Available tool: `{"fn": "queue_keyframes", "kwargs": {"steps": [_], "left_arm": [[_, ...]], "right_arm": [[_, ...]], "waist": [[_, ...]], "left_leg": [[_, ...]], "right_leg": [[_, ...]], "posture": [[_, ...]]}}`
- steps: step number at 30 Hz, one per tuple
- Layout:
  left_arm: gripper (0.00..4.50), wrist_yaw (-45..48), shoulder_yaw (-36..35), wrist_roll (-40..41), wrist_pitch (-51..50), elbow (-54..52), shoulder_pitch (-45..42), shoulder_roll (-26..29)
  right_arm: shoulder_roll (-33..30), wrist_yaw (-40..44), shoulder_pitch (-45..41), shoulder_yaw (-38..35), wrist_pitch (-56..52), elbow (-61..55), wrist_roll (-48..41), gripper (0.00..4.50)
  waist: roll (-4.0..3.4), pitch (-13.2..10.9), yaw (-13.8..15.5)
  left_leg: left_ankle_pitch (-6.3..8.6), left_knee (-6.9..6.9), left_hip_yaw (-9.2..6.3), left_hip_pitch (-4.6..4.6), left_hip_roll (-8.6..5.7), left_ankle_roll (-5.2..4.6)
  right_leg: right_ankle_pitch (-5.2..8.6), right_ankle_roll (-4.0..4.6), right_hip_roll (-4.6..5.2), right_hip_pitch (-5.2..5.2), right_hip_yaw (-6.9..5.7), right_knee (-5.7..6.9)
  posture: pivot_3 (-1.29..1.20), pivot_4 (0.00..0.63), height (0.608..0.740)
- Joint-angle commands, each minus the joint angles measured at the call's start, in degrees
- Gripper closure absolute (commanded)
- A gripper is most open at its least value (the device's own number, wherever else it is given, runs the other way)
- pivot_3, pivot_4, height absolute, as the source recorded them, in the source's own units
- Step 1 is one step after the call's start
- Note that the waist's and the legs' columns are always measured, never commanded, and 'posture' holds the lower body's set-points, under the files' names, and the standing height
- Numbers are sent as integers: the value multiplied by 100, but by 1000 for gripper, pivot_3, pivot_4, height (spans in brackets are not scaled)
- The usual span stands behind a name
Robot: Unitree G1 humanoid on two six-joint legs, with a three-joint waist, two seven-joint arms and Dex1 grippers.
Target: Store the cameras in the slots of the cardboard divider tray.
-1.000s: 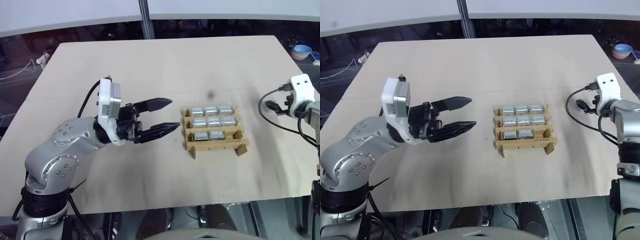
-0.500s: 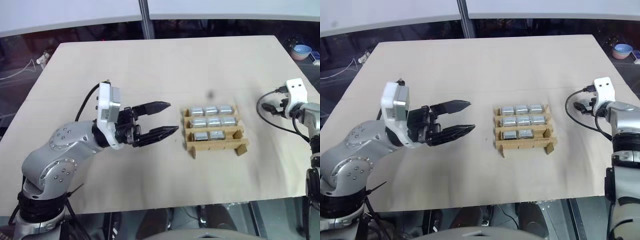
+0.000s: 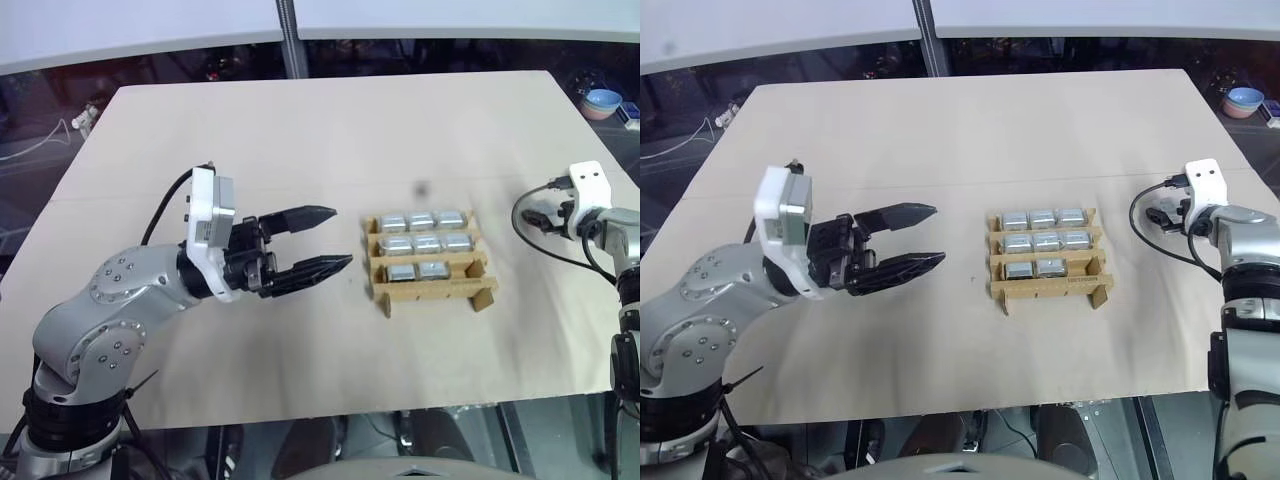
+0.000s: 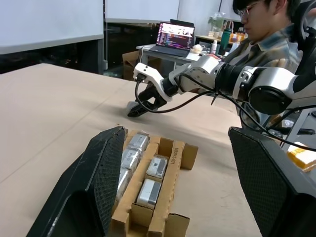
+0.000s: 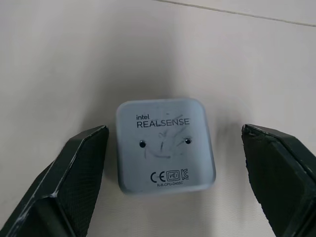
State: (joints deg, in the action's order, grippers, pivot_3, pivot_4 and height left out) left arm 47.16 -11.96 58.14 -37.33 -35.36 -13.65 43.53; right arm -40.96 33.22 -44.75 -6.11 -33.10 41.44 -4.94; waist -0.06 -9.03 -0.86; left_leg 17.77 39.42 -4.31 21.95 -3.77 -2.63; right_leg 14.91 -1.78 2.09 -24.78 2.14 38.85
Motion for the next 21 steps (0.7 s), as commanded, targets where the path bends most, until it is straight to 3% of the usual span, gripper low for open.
{"fn": "queue_keyframes", "kwargs": {"steps": [1,4,5,10,15,17,21], "left_arm": [[1024,30,-165,86,64,-155,-23,86],[1024,50,-163,81,58,-115,-49,104],[1024,53,-153,80,56,-104,-62,106],[1024,-488,-95,389,-205,0,-235,-50],[1024,-2323,143,1693,-1291,337,-1042,-186],[1024,-2909,421,2425,-1873,756,-1580,-98],[1024,-3740,1220,3644,-2552,2041,-2698,-760]], "right_arm": [[-104,4,57,-89,-111,-239,-30,1087],[-132,45,144,-96,-293,-423,-81,2313],[-137,40,176,-97,-331,-467,-85,2534],[-226,46,544,-262,-82,-1264,-187,2532],[-882,1166,2315,-257,1518,-4592,-310,2532],[-896,1233,2829,-371,1377,-5919,-572,2532],[-741,904,3276,26,1124,-7812,-409,2532]], "waist": [[0,0,1],[3,2,9],[3,2,11],[3,2,31],[0,0,74],[7,2,26],[18,8,14]], "left_leg": [[0,0,0,0,0,0],[0,0,0,1,0,0],[0,1,0,0,0,0],[0,1,-2,0,0,0],[0,5,-12,14,-3,0],[0,7,-15,9,3,0],[0,20,-17,-11,0,2]], "right_leg": [[0,0,0,0,0,0],[0,0,1,0,0,0],[0,0,1,1,0,-1],[0,0,0,1,-2,0],[0,-2,6,-5,-13,3],[1,-3,-2,-4,-12,2],[0,-4,-1,17,-13,16]], "posture": [[0,150,740],[0,150,740],[0,150,740],[0,150,740],[0,150,740],[0,150,740],[0,150,740]]}}
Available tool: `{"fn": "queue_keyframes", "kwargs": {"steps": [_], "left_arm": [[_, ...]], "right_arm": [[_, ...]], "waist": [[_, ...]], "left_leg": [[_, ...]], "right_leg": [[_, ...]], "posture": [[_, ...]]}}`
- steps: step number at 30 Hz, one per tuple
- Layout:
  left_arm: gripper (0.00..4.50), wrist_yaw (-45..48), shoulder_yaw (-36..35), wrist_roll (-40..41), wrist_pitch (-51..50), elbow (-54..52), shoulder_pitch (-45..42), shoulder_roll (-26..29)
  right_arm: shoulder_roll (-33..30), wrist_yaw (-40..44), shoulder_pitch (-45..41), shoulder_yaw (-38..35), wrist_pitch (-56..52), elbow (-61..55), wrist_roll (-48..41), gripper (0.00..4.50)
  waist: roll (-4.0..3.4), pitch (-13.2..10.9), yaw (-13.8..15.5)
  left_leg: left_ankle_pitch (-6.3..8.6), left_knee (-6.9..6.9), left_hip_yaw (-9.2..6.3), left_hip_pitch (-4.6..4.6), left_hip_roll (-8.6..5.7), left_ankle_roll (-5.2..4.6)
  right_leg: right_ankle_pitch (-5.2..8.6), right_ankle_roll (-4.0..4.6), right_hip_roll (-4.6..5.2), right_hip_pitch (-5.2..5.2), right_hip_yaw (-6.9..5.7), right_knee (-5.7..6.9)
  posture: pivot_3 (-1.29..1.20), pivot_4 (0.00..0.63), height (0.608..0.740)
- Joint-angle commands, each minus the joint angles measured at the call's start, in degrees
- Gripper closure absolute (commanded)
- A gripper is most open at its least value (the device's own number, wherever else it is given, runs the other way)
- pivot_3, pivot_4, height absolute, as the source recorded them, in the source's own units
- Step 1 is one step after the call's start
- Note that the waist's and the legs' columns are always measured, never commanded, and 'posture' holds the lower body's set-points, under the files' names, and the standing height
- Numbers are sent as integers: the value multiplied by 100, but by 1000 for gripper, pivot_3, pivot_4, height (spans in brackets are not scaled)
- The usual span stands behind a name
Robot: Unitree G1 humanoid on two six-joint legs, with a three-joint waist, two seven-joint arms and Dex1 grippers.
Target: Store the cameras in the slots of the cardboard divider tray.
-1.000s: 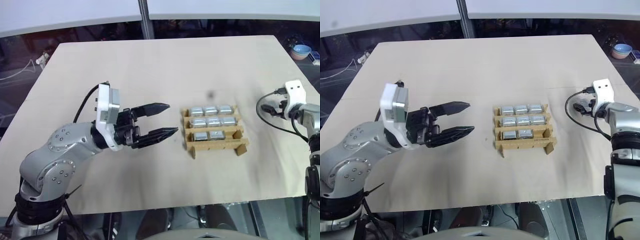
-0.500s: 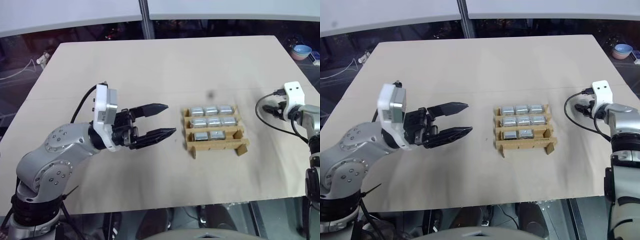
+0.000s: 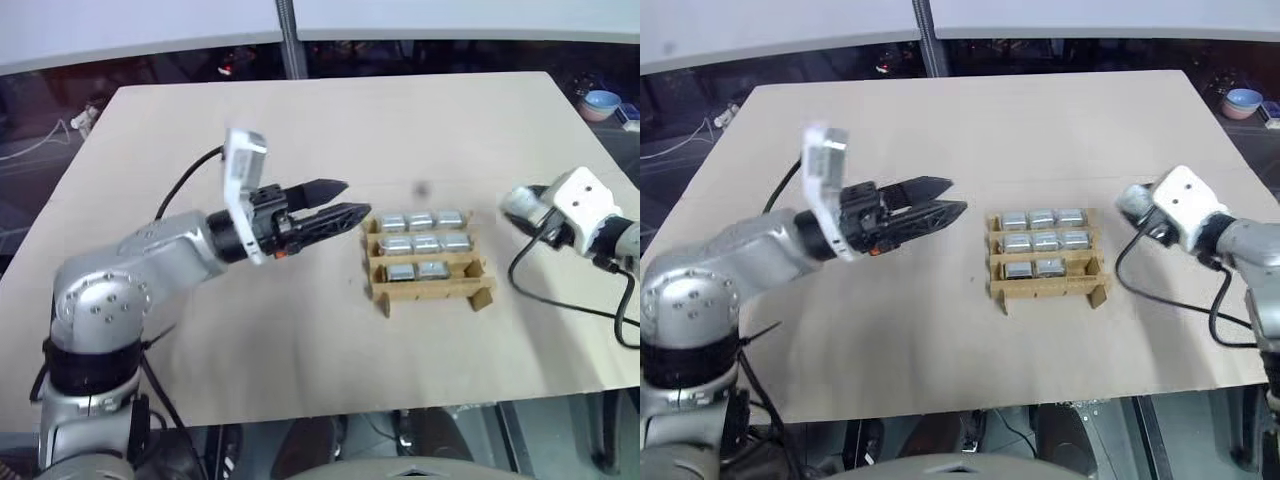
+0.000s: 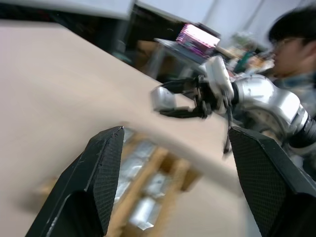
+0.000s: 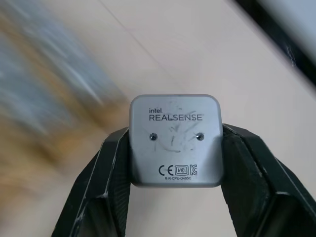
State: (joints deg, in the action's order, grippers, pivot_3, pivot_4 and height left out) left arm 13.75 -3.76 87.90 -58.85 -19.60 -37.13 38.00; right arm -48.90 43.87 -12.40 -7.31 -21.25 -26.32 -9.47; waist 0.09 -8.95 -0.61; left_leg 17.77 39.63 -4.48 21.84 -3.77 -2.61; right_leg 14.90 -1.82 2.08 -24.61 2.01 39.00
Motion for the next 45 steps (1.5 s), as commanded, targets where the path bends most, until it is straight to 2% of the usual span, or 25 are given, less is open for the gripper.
{"fn": "queue_keyframes", "kwargs": {"steps": [1,3,6,10,18,21,25,27,28,29,30,31,32,35,38,42,45], "left_arm": [[1024,-542,588,688,-535,657,-533,-376],[1024,-733,789,806,-635,1038,-835,-732],[1024,-815,956,745,-911,1459,-1126,-980],[1024,-745,900,701,-1114,1848,-1345,-1142],[1024,-382,836,99,-1296,1944,-1404,-1302],[1842,-302,781,-63,-1295,1953,-1410,-1412],[3618,-181,682,-193,-1380,1985,-1410,-1502],[3756,-119,634,-252,-1413,1987,-1412,-1524],[3756,-68,602,-279,-1422,1976,-1417,-1529],[3756,-26,562,-302,-1426,1973,-1424,-1537],[3756,41,537,-365,-1412,1959,-1434,-1538],[3756,163,550,-519,-1364,1913,-1449,-1511],[3756,329,587,-734,-1280,1867,-1465,-1477],[3756,1312,1107,-1809,-832,1888,-1686,-1311],[3756,2472,1978,-2948,-157,2007,-1961,-1267],[3756,3489,2829,-4240,754,2550,-2427,-1643],[3756,3925,3197,-4956,1137,3194,-2905,-2109]], "right_arm": [[70,-208,69,292,-43,-1249,168,2532],[174,-340,47,490,-284,-1647,193,2532],[217,-428,-32,634,-479,-1960,285,2532],[249,-466,-110,714,-680,-2206,292,2532],[322,-552,-311,803,-994,-2445,246,2532],[346,-520,-395,848,-1054,-2479,210,2532],[398,-477,-517,912,-1126,-2472,130,2532],[438,-459,-567,891,-1212,-2470,18,2532],[450,-457,-568,877,-1248,-2469,-15,1505],[459,-470,-545,850,-1285,-2470,-31,1228],[462,-495,-496,809,-1328,-2473,-38,705],[491,-535,-388,684,-1452,-2491,-120,241],[532,-556,-227,449,-1631,-2520,-272,76],[942,-274,877,-1056,-2093,-2690,-1317,76],[1194,264,2018,-2352,-1840,-2689,-2003,76],[1256,838,3069,-3430,-1325,-2588,-2455,76],[1260,1117,3473,-3878,-946,-2458,-2704,76]], "waist": [[5,2,-12],[9,3,-1],[11,2,10],[11,2,-6],[11,2,10],[11,2,14],[11,2,11],[11,2,3],[11,2,4],[11,2,4],[11,2,6],[11,2,7],[11,2,11],[12,2,107],[11,2,219],[11,2,213],[14,0,172]], "left_leg": [[0,5,0,0,0,0],[0,10,-2,1,-6,0],[0,29,-15,12,-6,1],[-1,28,-17,12,-6,3],[-2,29,-18,13,-8,4],[-2,29,-22,15,-8,4],[-2,30,-21,15,-8,4],[-2,30,-21,14,-8,4],[-2,29,-22,14,-8,4],[-2,29,-21,14,-8,4],[-2,30,-22,15,-8,4],[-2,30,-22,15,-8,4],[-2,30,-22,15,-8,4],[-2,32,-30,23,-9,4],[-1,36,-45,36,-15,3],[-1,35,-35,21,-22,2],[0,35,-39,1,-17,1]], "right_leg": [[0,0,-2,0,1,0],[0,0,1,1,0,-1],[-1,0,1,-1,-11,-2],[0,0,0,-4,-11,-1],[-1,0,2,-3,-13,-1],[0,0,2,-3,-16,-2],[-1,0,3,-3,-16,-2],[-1,0,3,-4,-15,-1],[-1,0,2,-3,-16,-1],[-1,0,3,-3,-15,-1],[-1,0,3,-4,-16,-1],[-1,0,3,-3,-17,-2],[-1,0,3,-3,-17,-2],[-1,1,4,-4,-26,-5],[-1,1,10,-1,-46,-13],[-1,0,12,14,-34,-13],[0,-1,7,40,-41,-15]], "posture": [[0,150,740],[0,150,740],[0,150,740],[0,150,740],[0,150,740],[0,150,740],[0,150,740],[0,150,740],[0,150,740],[0,150,740],[0,150,740],[0,150,740],[0,150,740],[0,150,740],[0,150,740],[0,150,740],[0,150,740]]}}
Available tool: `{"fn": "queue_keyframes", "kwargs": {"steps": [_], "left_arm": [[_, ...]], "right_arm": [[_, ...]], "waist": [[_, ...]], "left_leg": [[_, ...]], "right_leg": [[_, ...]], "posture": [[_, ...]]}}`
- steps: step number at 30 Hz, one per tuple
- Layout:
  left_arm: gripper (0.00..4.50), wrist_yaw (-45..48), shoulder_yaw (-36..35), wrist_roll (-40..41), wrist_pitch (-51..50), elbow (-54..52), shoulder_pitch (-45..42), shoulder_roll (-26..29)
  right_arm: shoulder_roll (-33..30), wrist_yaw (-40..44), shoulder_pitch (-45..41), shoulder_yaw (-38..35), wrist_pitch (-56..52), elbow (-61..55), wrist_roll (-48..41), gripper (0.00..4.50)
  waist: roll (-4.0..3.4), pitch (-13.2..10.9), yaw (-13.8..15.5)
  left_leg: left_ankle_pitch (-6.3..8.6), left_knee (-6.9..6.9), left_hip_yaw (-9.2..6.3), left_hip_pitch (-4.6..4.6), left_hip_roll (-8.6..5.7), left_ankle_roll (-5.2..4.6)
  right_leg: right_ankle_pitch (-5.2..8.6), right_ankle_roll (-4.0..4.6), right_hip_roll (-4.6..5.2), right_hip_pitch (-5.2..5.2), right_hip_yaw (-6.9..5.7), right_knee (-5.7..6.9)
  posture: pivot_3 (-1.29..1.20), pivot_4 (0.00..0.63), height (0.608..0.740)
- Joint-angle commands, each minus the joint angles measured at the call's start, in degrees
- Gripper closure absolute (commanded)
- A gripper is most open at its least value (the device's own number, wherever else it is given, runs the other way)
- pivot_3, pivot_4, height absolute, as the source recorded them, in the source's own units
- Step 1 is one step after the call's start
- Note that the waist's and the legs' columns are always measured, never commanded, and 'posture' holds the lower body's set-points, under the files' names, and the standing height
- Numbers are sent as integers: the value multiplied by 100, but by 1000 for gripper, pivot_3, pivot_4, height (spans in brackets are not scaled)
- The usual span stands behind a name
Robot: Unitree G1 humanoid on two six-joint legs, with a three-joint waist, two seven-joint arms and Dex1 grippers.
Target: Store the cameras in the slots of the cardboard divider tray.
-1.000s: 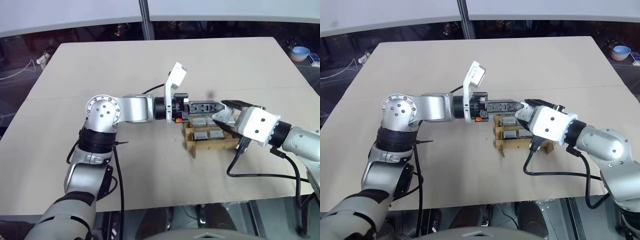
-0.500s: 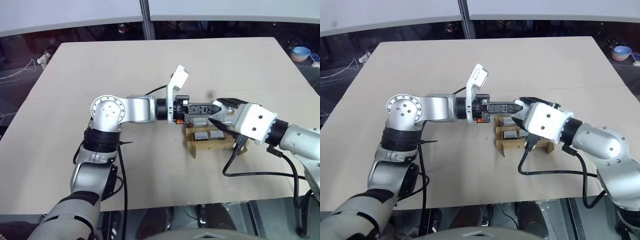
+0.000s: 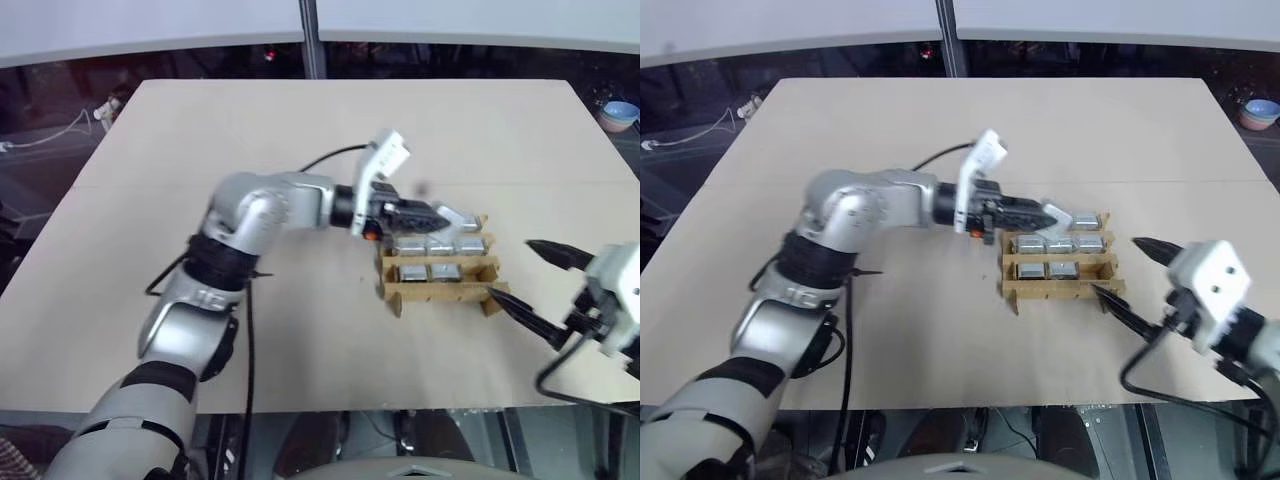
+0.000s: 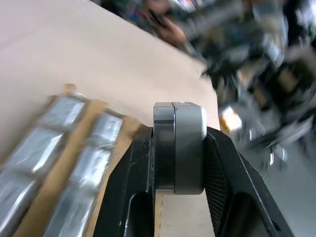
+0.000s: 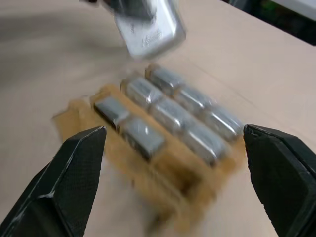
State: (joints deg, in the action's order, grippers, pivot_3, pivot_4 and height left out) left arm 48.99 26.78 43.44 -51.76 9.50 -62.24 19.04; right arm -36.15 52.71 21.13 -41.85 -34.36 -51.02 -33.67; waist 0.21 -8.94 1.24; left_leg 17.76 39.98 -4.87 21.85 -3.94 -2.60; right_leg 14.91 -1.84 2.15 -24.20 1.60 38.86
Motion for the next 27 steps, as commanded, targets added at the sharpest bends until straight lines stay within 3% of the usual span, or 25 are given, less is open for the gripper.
{"fn": "queue_keyframes", "kwargs": {"steps": [1,7,11,27], "left_arm": [[3756,481,288,-777,534,507,-544,-353],[3756,463,850,-2255,1270,1520,-1107,-1204],[3756,981,1272,-2820,1003,1721,-1412,-1309],[3756,1317,1370,-3727,427,1719,-1039,-1789]], "right_arm": [[-55,279,178,-463,467,64,-283,76],[-235,129,197,-335,786,334,-159,76],[-331,48,196,-276,912,396,-89,76],[-508,198,584,-257,1207,593,-113,76]], "waist": [[3,-2,-43],[2,-2,-85],[5,-4,-74],[5,-4,-40]], "left_leg": [[0,0,0,-1,3,0],[1,-4,12,-12,9,-2],[1,-3,10,-7,10,-3],[3,2,3,-2,9,-5]], "right_leg": [[0,0,-3,1,0,0],[1,-1,-8,4,14,3],[1,-2,-8,1,11,4],[1,-2,-4,2,3,2]], "posture": [[0,150,740],[0,150,740],[0,150,740],[0,150,740]]}}
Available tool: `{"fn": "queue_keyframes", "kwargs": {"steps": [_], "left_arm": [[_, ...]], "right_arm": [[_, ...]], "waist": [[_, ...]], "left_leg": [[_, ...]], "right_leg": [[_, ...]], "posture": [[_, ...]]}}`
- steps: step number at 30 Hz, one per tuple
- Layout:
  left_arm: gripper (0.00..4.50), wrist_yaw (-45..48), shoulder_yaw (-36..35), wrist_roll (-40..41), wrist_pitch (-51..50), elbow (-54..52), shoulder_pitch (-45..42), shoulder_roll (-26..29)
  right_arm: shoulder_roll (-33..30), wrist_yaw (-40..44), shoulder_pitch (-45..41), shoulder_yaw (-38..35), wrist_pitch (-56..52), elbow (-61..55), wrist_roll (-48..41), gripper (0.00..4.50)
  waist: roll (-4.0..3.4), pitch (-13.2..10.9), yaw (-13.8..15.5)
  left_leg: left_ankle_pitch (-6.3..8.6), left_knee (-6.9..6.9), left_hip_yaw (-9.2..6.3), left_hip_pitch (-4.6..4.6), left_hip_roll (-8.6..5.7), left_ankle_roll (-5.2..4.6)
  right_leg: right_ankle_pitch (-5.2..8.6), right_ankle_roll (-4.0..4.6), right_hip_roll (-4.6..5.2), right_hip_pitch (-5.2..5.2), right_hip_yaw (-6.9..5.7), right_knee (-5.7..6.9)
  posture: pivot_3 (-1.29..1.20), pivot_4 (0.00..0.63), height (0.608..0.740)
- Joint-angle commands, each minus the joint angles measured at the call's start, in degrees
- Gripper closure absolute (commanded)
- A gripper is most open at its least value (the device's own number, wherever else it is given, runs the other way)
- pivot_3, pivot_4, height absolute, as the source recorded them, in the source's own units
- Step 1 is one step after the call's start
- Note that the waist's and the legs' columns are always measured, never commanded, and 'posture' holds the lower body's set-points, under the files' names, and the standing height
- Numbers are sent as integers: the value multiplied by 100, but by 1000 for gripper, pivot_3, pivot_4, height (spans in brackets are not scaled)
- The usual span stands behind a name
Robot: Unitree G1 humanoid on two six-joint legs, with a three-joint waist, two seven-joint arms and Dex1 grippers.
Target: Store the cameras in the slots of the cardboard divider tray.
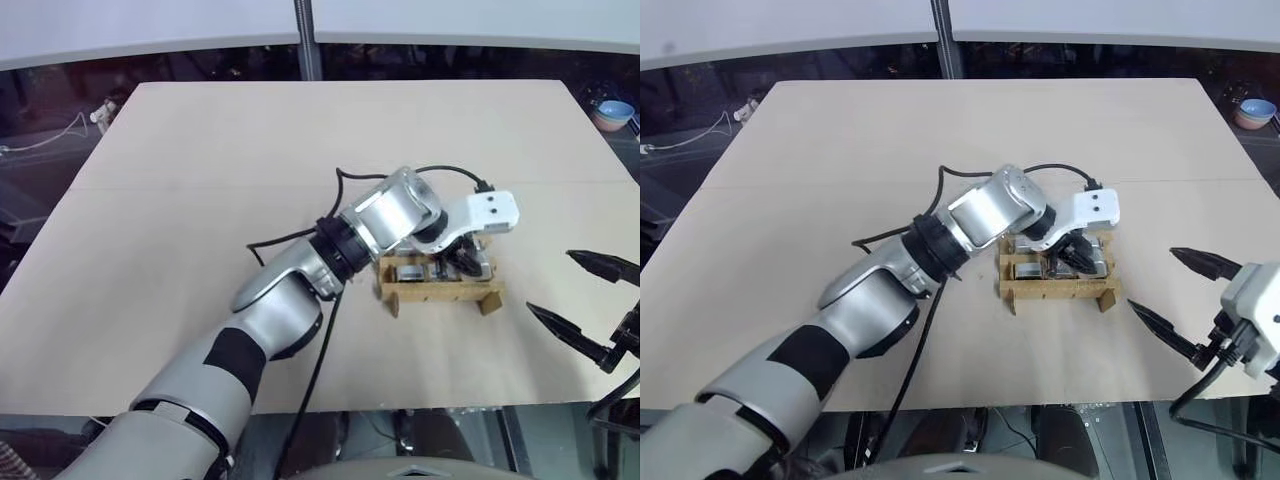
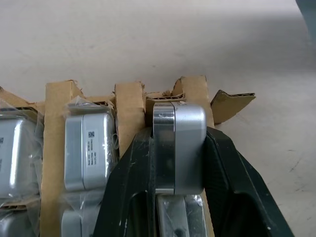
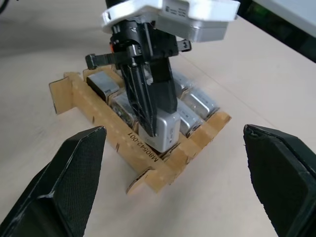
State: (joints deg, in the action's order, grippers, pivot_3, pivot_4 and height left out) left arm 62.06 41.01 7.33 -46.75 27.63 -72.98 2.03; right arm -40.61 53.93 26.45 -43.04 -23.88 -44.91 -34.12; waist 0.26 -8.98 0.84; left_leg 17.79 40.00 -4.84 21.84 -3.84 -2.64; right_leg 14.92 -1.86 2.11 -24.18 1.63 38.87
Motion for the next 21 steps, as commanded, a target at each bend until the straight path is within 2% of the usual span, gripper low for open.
{"fn": "queue_keyframes", "kwargs": {"steps": [1,9,14,21], "left_arm": [[3756,13,-41,-159,-91,-102,54,-93],[3756,-151,-91,-476,-27,121,74,-225],[3756,-152,-183,-552,-2,249,29,-314],[3756,-111,-225,-636,-25,310,25,-334]], "right_arm": [[-69,80,65,-141,179,1,-70,76],[-107,383,58,-423,539,617,-164,76],[-591,986,-244,-656,578,1561,-497,76],[-1144,1786,-683,-686,910,2573,-491,76]], "waist": [[0,0,-1],[0,0,1],[0,0,-3],[0,0,2]], "left_leg": [[0,0,-1,0,1,0],[0,0,0,-2,1,0],[3,3,5,-10,0,-6],[4,5,3,-9,0,-7]], "right_leg": [[0,0,-1,0,-1,0],[0,0,0,2,0,0],[0,-1,1,14,1,-1],[0,-1,2,16,-1,-1]], "posture": [[0,150,740],[0,150,740],[0,150,740],[0,150,740]]}}
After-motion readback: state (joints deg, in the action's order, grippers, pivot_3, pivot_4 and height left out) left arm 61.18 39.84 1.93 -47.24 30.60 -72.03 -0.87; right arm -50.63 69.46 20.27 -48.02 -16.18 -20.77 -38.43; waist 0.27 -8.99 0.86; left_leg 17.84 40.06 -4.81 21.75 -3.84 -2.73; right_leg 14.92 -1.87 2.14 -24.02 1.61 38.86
